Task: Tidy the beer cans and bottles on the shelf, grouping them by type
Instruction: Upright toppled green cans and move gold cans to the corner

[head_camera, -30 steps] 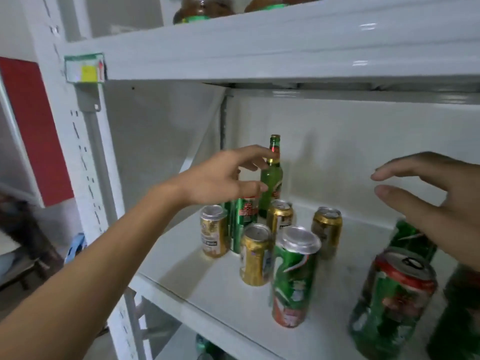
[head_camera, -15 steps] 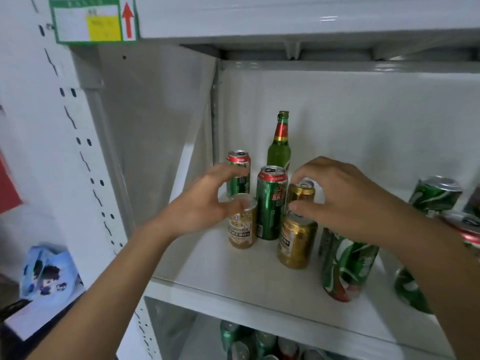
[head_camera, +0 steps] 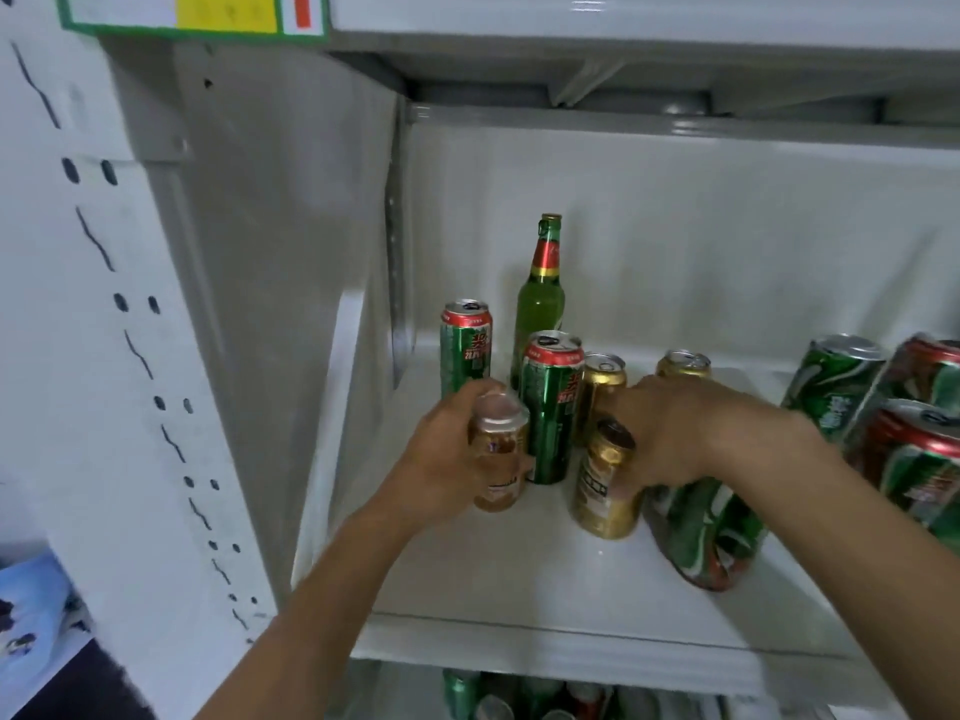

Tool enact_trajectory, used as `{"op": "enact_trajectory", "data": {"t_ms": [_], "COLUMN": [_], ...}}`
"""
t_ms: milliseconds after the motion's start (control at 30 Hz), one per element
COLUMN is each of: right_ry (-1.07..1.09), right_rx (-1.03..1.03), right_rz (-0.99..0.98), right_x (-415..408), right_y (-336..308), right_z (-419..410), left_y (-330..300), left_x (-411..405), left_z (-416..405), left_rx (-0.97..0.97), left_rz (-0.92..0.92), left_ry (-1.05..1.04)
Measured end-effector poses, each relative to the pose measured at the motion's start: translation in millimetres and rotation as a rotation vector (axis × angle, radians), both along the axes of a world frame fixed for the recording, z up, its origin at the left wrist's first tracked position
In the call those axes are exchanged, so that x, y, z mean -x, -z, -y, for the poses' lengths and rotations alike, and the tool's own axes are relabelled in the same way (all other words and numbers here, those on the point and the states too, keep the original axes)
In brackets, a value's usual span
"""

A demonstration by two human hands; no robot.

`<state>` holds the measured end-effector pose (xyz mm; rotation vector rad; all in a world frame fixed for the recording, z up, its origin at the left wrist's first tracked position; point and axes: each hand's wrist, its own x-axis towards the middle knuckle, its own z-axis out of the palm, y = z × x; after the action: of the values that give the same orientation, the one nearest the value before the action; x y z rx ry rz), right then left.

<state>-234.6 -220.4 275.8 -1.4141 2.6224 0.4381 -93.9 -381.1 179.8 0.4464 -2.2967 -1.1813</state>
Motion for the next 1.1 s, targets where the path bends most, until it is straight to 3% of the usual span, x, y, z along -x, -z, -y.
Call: {"op": "enact_trajectory", "data": {"t_ms": [200,333,500,800,1100], "right_ry": [-0.019,-0.117,-0.208,-0.283,-0.208], "right_rx": [0.046,0.182,0.201,0.088,0.002], "right_rz": [0.126,0.145,0.294,0.204,0.177], "right_x": [-5.1,-14.7,-39.3,-60.8,-61.4], "right_y": [-4.8,-6.8,-6.3,2.2,-0.5], "right_z": [9.0,7.6,20.4,49.1,45.9], "left_y": [3.8,-10.1,-9.3,8.4,12.4], "left_x": [-8.2,-32.8,-63.9,-82.9,-83.1], "left_z": [3.1,8.4,17.5,23.3,24.8], "left_rx": [-0.067,-0.044,0.041,0.000,-0.008], "left_rz": [-0.159,-0.210,-0.117,-0.067,-0.027], "left_ry": [-0.034,-0.063,-0.084,-0.132,-0.104]}}
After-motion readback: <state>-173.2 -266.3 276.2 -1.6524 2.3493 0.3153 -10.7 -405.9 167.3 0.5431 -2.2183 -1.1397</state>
